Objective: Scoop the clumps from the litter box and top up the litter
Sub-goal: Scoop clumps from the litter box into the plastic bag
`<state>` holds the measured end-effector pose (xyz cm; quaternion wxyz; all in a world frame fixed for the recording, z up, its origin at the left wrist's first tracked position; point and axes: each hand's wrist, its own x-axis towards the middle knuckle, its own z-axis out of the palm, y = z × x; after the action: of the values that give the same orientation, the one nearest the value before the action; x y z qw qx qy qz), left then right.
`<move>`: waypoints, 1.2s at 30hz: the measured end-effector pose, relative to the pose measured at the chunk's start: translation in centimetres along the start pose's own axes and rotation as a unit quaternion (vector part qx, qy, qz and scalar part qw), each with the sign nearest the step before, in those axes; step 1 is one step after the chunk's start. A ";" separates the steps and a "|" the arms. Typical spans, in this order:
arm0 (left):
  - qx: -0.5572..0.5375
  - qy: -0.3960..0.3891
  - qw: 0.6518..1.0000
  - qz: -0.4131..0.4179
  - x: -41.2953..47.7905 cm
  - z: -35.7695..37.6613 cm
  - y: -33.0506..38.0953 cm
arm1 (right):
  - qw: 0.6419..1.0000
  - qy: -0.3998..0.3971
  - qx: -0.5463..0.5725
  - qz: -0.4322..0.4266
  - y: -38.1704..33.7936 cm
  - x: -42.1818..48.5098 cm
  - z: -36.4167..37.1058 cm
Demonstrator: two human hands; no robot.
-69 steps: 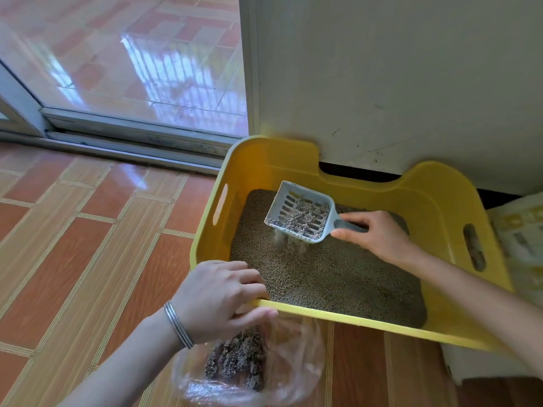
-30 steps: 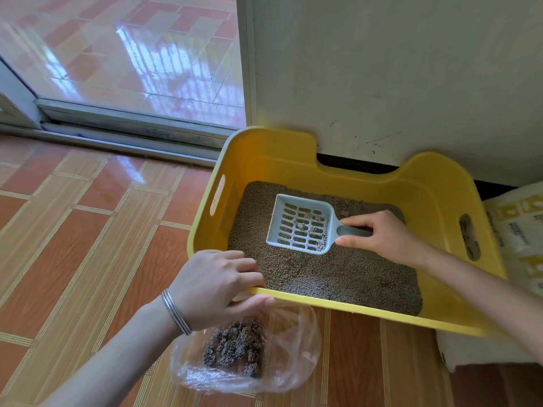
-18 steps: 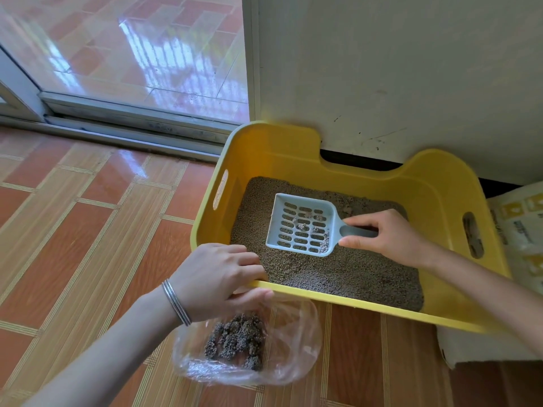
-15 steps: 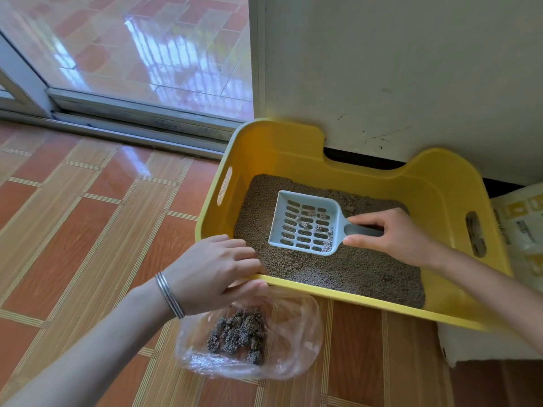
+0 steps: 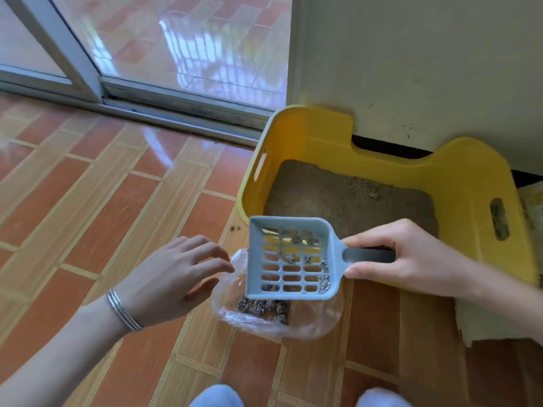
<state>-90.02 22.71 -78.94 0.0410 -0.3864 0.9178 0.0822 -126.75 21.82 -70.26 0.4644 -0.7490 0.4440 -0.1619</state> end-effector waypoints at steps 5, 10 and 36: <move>-0.030 0.026 0.998 0.051 -0.9 -1.3 3.6 | 0.998 -0.033 -0.046 0.037 0.6 -2.2 5.1; -0.032 -0.032 0.998 0.050 -0.9 0.3 5.0 | 0.987 0.005 -0.126 0.101 3.4 -2.7 9.1; 0.006 -0.050 0.995 0.091 0.3 3.9 5.3 | 0.883 0.003 -0.465 0.069 3.8 -1.7 10.2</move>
<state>-93.97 26.86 -82.18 0.0819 -0.2959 0.9465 0.0994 -122.97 28.20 -78.38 0.0711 -0.8458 0.5205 0.0930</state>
